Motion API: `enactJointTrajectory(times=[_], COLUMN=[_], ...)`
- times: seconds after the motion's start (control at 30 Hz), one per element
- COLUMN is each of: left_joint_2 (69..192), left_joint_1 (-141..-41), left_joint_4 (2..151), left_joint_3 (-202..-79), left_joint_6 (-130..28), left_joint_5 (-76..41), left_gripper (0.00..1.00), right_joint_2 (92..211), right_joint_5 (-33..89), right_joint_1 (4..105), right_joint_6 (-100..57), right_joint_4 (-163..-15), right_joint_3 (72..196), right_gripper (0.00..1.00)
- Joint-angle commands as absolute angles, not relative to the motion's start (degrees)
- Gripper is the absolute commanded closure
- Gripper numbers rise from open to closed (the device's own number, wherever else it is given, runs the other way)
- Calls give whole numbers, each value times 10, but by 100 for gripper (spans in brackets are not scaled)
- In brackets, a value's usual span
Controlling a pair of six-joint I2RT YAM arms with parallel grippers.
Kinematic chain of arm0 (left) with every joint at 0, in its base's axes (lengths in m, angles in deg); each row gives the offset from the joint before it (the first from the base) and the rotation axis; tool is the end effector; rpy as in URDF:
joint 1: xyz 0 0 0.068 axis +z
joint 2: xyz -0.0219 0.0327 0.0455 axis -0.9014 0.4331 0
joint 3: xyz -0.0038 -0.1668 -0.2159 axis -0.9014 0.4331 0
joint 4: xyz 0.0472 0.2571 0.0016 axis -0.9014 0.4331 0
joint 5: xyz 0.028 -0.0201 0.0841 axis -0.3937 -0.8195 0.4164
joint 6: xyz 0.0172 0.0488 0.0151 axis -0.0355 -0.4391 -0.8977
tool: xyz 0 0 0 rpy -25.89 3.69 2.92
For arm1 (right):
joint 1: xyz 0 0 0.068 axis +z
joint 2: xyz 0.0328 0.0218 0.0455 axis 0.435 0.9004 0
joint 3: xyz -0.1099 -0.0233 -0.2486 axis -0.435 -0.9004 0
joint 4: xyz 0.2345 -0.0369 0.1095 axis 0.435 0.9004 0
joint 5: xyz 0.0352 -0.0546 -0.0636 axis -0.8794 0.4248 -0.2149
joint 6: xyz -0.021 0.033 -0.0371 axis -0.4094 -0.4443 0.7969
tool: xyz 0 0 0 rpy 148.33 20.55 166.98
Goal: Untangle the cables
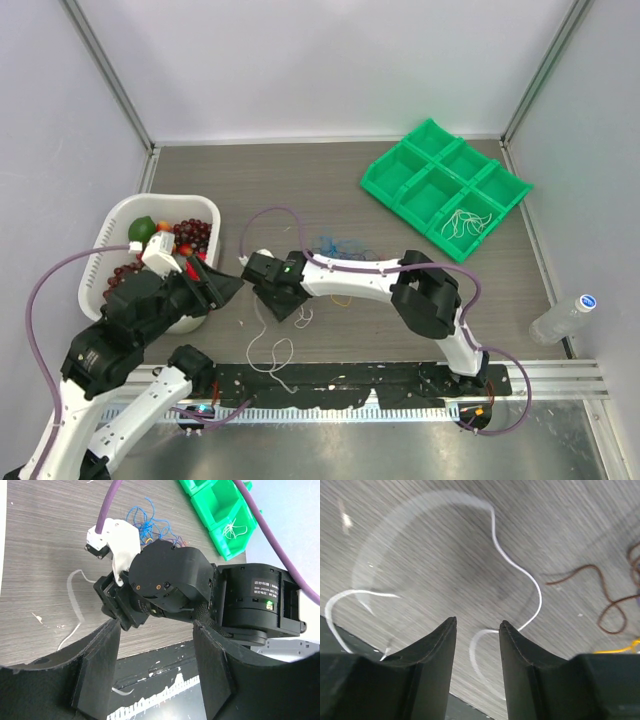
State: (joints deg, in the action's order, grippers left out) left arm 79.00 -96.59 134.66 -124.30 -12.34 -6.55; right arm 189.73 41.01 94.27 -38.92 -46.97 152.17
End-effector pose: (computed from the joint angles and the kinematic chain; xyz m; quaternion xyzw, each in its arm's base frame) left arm 0.0477 -0.0283 0.3574 -0.1428 0.8261 -0.3451 0.4219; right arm 0.1636 0.4054 0.1902 -0.3607 0.9120 0.1031 0.1657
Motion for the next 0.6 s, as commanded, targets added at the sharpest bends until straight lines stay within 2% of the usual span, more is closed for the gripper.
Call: enactJointTrajectory(times=[0.0, 0.2, 0.27, 0.43, 0.5, 0.57], left_joint_2=[831, 864, 874, 890, 893, 893], left_joint_1=[-966, -967, -967, -967, -967, -967], left_joint_4=[1305, 1291, 1289, 1272, 1270, 1264], left_joint_3=[-1269, -1279, -1281, -1278, -1277, -1276], left_joint_6=[-133, -156, -160, -168, -167, -166], left_joint_5=[-58, -62, -65, -73, -75, -79], left_gripper=[37, 36, 36, 36, 34, 34], right_joint_2=[1833, 1754, 1734, 1696, 1671, 1664], right_joint_5=[443, 362, 325, 188, 169, 174], right_joint_1=[926, 904, 903, 904, 906, 917], right_joint_6=[-293, -226, -236, -335, -346, -318], right_joint_4=[-429, -446, -465, -639, -740, -768], right_joint_3=[1504, 1436, 1418, 1304, 1245, 1226], right_gripper=[53, 49, 45, 24, 20, 19])
